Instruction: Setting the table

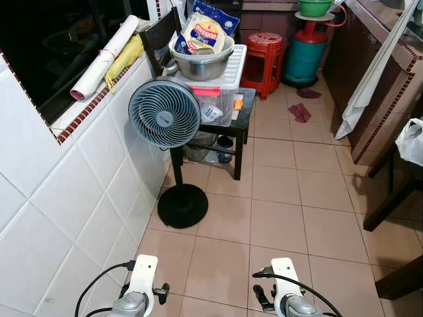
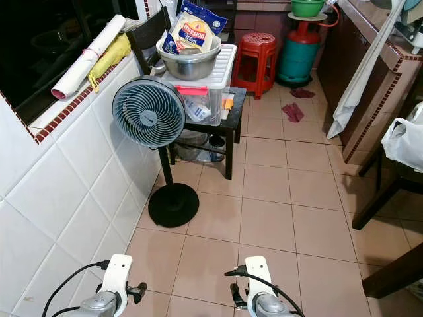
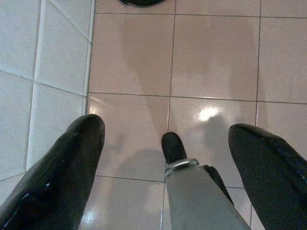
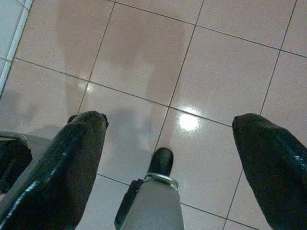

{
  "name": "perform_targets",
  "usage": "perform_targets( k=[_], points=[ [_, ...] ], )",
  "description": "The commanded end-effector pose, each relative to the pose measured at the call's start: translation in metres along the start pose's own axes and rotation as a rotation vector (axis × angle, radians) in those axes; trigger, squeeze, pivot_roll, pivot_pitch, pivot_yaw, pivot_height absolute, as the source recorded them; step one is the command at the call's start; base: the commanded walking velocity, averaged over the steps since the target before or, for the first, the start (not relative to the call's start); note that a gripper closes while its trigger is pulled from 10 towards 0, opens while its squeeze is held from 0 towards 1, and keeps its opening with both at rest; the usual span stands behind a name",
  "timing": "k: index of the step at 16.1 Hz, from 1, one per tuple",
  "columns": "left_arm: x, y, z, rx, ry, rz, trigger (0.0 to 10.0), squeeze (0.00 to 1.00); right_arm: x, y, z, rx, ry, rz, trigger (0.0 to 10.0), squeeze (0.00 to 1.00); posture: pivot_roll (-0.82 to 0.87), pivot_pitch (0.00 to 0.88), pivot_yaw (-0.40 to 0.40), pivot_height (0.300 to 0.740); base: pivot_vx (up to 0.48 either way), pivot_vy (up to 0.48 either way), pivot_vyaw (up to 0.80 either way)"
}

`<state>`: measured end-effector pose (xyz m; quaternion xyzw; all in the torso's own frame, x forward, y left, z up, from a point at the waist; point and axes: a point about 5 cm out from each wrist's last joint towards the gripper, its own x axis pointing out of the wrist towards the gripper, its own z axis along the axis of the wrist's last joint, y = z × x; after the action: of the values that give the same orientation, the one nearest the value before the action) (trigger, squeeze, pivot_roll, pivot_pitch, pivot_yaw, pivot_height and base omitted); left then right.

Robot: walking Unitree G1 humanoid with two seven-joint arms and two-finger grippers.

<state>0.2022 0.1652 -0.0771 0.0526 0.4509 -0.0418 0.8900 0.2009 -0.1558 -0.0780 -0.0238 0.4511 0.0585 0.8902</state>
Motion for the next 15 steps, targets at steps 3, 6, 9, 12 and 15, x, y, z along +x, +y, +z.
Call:
perform_targets(
  k=[3,6,9,12,15],
  points=[
    [-0.003,0.02,-0.008,-0.292,-0.004,0.017,10.0,0.0,0.005,0.006,0.038,-0.08,-0.049,0.041,10.0,0.0,0.11,0.0,-0.092,0.74,0.0,0.0,0.0],
    [-0.004,0.018,-0.012,-0.277,0.013,0.025,10.0,0.0,0.004,0.001,0.036,-0.129,-0.065,0.015,10.0,0.0,0.1,0.0,-0.088,0.74,0.0,0.0,0.0],
    [-0.004,0.018,-0.016,-0.27,0.021,0.012,10.0,0.0,0.004,0.002,0.033,-0.117,-0.042,0.025,10.0,0.0,0.09,0.0,-0.074,0.74,0.0,0.0,0.0],
    [-0.005,0.019,-0.017,-0.2,0.027,-0.008,10.0,0.0,0.004,0.004,0.028,-0.079,-0.028,0.038,10.0,0.0,0.07,0.0,-0.04,0.74,0.0,0.0,0.0],
    [-0.005,0.023,-0.012,-0.093,0.028,-0.031,10.0,0.0,0.003,-0.001,0.018,0.011,-0.021,-0.003,10.0,0.0,-0.01,0.0,0.041,0.74,0.0,0.0,0.0]
  ],
)
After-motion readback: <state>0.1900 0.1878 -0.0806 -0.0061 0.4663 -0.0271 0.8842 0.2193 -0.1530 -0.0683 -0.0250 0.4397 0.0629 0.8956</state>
